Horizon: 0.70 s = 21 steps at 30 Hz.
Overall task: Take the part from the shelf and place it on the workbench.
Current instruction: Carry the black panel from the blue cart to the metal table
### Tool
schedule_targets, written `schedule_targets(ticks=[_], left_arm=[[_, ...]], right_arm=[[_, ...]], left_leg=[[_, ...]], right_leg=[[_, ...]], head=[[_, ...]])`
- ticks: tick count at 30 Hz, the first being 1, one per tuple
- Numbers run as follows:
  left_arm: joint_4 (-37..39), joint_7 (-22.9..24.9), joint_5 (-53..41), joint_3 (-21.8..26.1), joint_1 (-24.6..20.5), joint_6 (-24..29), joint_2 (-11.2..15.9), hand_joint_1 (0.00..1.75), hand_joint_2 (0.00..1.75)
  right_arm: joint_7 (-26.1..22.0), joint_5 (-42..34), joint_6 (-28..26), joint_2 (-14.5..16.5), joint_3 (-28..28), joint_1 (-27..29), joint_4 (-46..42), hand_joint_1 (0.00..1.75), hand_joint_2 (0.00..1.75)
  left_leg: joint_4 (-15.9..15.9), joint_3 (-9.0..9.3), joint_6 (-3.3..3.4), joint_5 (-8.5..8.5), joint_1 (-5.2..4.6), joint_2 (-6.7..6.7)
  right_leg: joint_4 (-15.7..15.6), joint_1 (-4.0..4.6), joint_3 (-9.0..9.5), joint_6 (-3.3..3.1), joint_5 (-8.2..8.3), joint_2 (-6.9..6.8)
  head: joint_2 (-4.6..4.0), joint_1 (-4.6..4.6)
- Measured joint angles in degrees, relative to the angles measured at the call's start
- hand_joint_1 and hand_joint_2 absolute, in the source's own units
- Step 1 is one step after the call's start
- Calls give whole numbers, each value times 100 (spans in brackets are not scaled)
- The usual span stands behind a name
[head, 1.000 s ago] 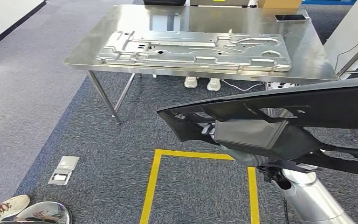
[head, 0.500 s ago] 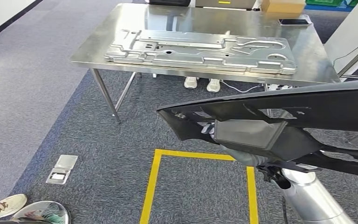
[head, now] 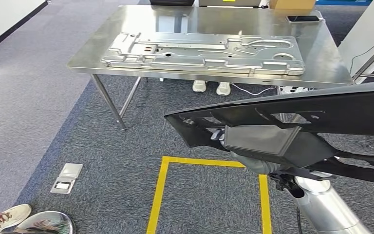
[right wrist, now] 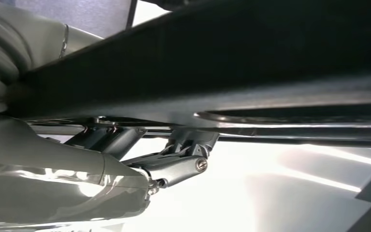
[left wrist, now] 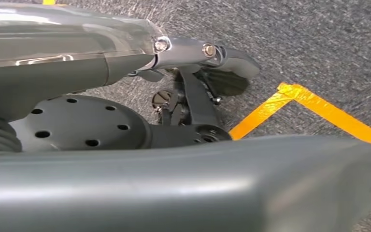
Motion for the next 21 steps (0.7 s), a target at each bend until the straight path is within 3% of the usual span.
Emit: schedule_targets(ticks=[2, 3, 4, 7, 9, 12, 14, 16, 17, 18, 19, 21], left_arm=[[0, 0, 0, 0, 10, 0, 0, 0, 175], [0, 0, 0, 0, 14, 0, 0, 0, 175], [0, 0, 0, 0, 15, 0, 0, 0, 175], [0, -1, 0, 0, 9, 0, 3, 0, 175], [0, -1, -1, 0, 7, 0, 6, 0, 175], [0, 0, -1, 0, 18, 2, 4, 0, 175], [0, -2, 0, 0, 12, 2, 3, 0, 175], [0, -3, -1, 0, 5, 1, 2, 0, 175], [0, -2, -1, 0, 7, 0, 1, 0, 175], [0, -1, -1, 0, 10, 0, 1, 0, 175], [0, 0, 0, 0, 11, 0, 2, 0, 175], [0, 0, 0, 0, 8, 0, 0, 0, 175]], right_arm=[[-1, 0, 0, 0, 3, 6, 2, 175, 175], [-1, 0, 0, 0, 4, 7, 3, 175, 175], [-1, 0, 0, 0, 5, 6, 3, 175, 175], [-2, 0, 0, 0, 5, -2, 2, 175, 175], [-1, -1, 0, 0, 6, -5, 2, 175, 175], [0, -2, 0, -1, 3, -18, 2, 175, 175], [-1, -2, 0, -1, -2, -28, 2, 175, 175], [-1, -1, 0, -2, -1, -16, 5, 175, 175], [0, -1, 0, -2, 1, -5, 8, 175, 175], [0, 0, 0, -2, 1, 3, 10, 175, 175], [0, 0, 0, -2, 1, 7, 12, 175, 175], [0, 0, 0, -2, 0, 2, 11, 175, 175]], left_leg=[[626, -288, -23, -224, 16, 0], [666, -316, -22, -172, 19, 0], [476, -241, -13, -13, 20, 0], [-652, 241, 72, 566, -3, -8], [-951, 347, 112, 624, -28, -15], [-1024, 349, 158, 639, -10, -8], [-1060, 368, 202, 660, 16, 2], [-1058, 370, 216, 656, 9, 8], [-1058, 372, 218, 655, 5, 11], [-1057, 377, 219, 653, 3, 13], [-1056, 386, 217, 650, 3, 13], [-1046, 412, 197, 630, 4, 8]], right_leg=[[2, 2, 0, -5, -2, -6], [3, 2, 4, -4, -3, -5], [3, 3, 12, -3, -6, 0], [8, 14, 28, 22, -28, 16], [12, 21, -4, 67, -27, 21], [49, 19, -31, 160, -71, 20], [427, 21, -179, 195, -335, 20], [1181, 24, -519, 204, -694, 20], [1487, 24, -664, 208, -784, 20], [1611, 24, -726, 211, -764, 19], [1505, 21, -679, 213, -636, 18], [767, 12, -336, 209, -229, 13]], head=[[0, 0], [0, 0], [0, 0], [0, 0], [0, 1], [0, 1], [0, 2], [0, 2], [0, 2], [0, 2], [0, 2], [0, 2]])
